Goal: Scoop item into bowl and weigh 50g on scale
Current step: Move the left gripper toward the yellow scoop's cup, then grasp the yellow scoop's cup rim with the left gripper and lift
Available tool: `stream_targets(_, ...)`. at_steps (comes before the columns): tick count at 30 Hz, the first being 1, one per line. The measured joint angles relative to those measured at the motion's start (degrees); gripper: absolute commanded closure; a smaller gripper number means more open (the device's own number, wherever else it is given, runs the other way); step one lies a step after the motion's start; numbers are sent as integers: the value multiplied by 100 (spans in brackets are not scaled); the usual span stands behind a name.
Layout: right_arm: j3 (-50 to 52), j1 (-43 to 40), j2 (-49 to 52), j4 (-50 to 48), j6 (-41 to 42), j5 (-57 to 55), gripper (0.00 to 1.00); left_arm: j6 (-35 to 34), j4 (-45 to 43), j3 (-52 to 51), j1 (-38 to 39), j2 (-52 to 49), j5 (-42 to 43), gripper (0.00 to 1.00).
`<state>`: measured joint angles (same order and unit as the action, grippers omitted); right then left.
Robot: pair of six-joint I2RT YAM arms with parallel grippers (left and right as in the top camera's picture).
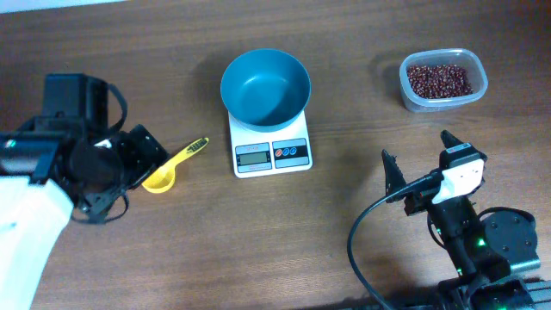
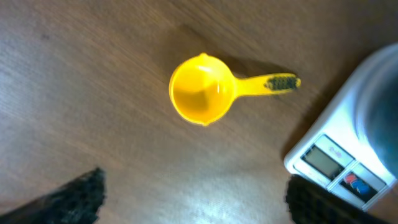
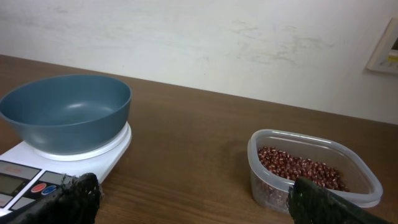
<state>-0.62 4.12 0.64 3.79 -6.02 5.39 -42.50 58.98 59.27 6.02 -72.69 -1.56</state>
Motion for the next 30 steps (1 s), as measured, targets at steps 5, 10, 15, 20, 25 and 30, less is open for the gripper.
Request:
stream_targets(5, 0, 0, 0, 0, 2, 0, 1, -243, -313, 0, -7, -1040, -42, 14)
stream_targets(10, 0, 0, -2, 0, 2, 2, 1, -1043, -396, 4, -402, -1888, -39, 5)
stream_targets(15, 0, 0, 0, 0, 4, 0, 1, -1268, -745, 4, -551, -2518, 44, 16)
stream_targets(20, 0, 0, -2, 0, 2, 0, 1, -1322, -935, 4, -546, -2675, 225, 29)
stream_targets(25, 0, 0, -2, 0, 2, 0, 2, -1349, -938, 4, -302, -2675, 267, 33)
stream_targets(30, 0, 0, -2, 0, 0, 0, 1, -1958, -1064, -444, -291, -2680, 308, 39)
